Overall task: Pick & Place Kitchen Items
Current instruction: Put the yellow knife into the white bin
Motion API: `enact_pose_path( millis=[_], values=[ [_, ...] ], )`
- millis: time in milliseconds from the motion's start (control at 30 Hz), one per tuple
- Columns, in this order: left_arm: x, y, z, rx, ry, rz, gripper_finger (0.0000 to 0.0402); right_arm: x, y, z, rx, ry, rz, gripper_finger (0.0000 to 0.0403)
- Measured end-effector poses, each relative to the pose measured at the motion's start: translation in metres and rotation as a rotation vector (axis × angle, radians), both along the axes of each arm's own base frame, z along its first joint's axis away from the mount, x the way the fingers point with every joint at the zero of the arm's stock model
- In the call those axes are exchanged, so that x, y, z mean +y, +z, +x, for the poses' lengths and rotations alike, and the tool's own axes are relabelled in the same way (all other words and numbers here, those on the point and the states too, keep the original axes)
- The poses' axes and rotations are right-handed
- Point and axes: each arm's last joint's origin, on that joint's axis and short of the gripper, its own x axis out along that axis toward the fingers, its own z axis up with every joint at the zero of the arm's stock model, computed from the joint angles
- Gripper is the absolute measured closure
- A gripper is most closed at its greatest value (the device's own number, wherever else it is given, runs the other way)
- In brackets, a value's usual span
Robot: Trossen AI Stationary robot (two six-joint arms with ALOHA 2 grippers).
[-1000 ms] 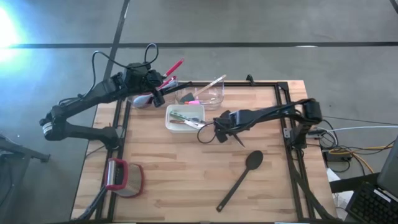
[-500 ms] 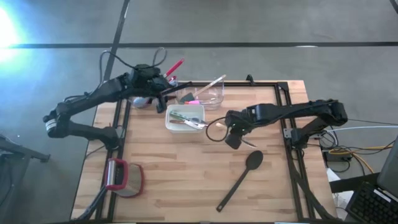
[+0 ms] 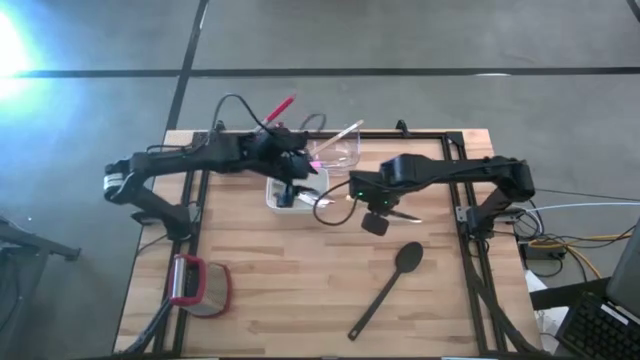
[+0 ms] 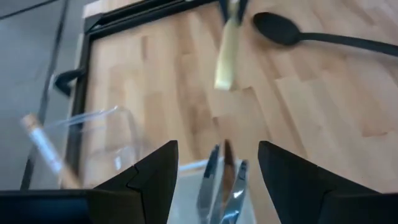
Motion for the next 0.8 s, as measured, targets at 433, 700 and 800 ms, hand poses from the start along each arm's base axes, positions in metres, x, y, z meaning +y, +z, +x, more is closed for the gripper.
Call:
enact_pose_path(
  millis=[433, 700, 800],
  values=[
    [-0.013, -0.018, 0.056, 0.040, -0.041, -0.020, 0.0174, 0.003, 0.012, 0.024, 0.023, 0.061, -0.059, 0.0375],
    [-0.009, -0.024, 0.075, 0.043, -0.038, -0.018, 0.0174, 0.007, 0.017, 0.029, 0.002, 0.088, -0.090, 0.0375],
    [-0.008, -0.028, 0.080, 0.052, -0.032, -0.028, 0.0174, 0.007, 0.019, 0.030, -0.004, 0.095, -0.116, 0.0375]
  ],
)
